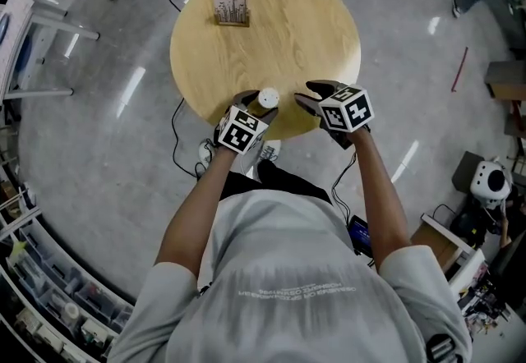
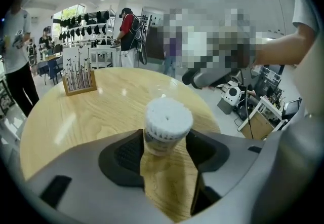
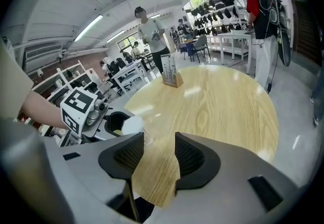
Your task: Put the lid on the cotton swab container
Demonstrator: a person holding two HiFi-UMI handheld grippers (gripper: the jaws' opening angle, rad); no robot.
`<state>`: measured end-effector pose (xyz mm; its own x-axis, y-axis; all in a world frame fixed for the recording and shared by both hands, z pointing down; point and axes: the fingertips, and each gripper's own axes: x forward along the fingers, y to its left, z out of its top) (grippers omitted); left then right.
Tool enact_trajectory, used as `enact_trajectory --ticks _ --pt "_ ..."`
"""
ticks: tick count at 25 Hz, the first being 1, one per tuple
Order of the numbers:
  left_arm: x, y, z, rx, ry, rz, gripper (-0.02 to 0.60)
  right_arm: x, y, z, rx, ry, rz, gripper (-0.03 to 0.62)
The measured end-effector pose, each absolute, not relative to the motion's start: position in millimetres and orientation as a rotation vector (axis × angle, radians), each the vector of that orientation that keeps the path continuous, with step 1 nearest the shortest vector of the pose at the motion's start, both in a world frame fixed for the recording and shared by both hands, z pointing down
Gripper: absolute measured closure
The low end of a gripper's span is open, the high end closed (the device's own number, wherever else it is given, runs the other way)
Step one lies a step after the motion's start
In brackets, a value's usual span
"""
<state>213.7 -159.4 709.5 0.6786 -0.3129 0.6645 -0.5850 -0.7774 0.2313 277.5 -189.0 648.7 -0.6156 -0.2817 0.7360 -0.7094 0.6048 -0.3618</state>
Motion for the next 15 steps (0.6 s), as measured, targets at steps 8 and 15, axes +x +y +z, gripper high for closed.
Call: enact_trajectory --ticks 8,15 --pt "214.6 -158.8 713.1 2.574 -0.511 0.885 0.322 273.4 -191.7 658.0 0.772 -2.199 0.889 0.375" --pt "212.3 -157.4 711.6 2.638 -0.327 0.953 0.324 264.9 -182.2 667.9 0.718 -2.2 0.932 0.364"
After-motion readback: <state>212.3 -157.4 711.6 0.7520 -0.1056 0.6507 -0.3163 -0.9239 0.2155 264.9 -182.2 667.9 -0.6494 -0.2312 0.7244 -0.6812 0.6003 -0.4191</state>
